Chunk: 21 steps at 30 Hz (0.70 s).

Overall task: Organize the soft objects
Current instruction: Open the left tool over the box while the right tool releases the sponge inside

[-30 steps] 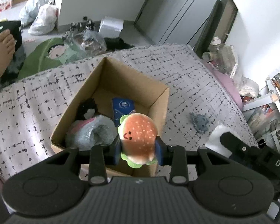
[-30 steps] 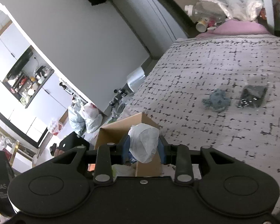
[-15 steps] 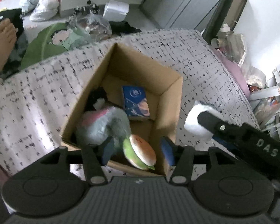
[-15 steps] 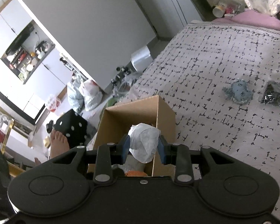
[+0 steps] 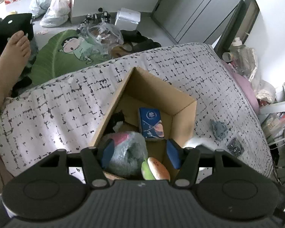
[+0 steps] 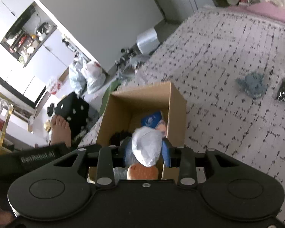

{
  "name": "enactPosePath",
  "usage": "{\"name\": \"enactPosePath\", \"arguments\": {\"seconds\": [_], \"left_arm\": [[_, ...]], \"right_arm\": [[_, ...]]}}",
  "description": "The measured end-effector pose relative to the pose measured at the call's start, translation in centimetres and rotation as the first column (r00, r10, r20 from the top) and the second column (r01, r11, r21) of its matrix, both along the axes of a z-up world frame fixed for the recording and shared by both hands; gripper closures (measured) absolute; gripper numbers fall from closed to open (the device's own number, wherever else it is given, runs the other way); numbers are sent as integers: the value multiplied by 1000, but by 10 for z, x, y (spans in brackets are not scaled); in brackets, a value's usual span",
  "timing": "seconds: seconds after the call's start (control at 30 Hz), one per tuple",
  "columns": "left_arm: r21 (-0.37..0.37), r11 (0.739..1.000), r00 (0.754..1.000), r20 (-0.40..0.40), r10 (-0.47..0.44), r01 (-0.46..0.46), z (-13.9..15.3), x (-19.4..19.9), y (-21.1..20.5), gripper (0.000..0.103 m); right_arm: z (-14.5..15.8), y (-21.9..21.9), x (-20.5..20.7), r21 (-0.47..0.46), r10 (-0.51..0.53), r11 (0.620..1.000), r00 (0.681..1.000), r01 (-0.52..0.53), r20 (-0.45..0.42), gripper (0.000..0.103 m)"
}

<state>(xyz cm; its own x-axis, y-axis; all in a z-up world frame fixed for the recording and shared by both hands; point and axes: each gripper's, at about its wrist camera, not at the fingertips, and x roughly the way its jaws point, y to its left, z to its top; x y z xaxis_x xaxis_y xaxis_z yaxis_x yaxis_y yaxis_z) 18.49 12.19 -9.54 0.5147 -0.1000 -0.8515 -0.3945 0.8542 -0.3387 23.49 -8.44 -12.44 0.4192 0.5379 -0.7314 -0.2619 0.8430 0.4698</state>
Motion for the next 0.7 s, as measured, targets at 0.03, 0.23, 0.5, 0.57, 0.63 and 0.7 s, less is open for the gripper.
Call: {"name": "enactPosePath", "arguments": {"seconds": [0.03, 0.23, 0.5, 0.57, 0.63, 0.7], "left_arm": [[4, 1000, 1000, 4, -1, 1, 2, 0, 0, 41], [43, 999, 1000, 28, -8, 7, 15, 4, -9, 31], [70, 997, 998, 38, -41, 38, 24, 10, -37, 29], [81, 995, 998, 39, -56, 53, 26, 12, -47, 29], [90, 994, 997, 40, -64, 60, 28, 13, -55, 29], [96, 993, 997, 41, -71, 67, 31, 15, -62, 29]], "right_arm": [[0, -2, 0, 0, 0, 1000, 1000, 0, -11, 59], [6, -29, 0, -1, -38, 999, 999, 38, -22, 50], [7, -74, -8, -16, -86, 996, 996, 86, -14, 41], [8, -86, -10, -20, -98, 995, 995, 98, -8, 40], [8, -98, -11, -22, -110, 994, 994, 110, -6, 36], [9, -110, -12, -23, -122, 992, 993, 122, 0, 34]]}}
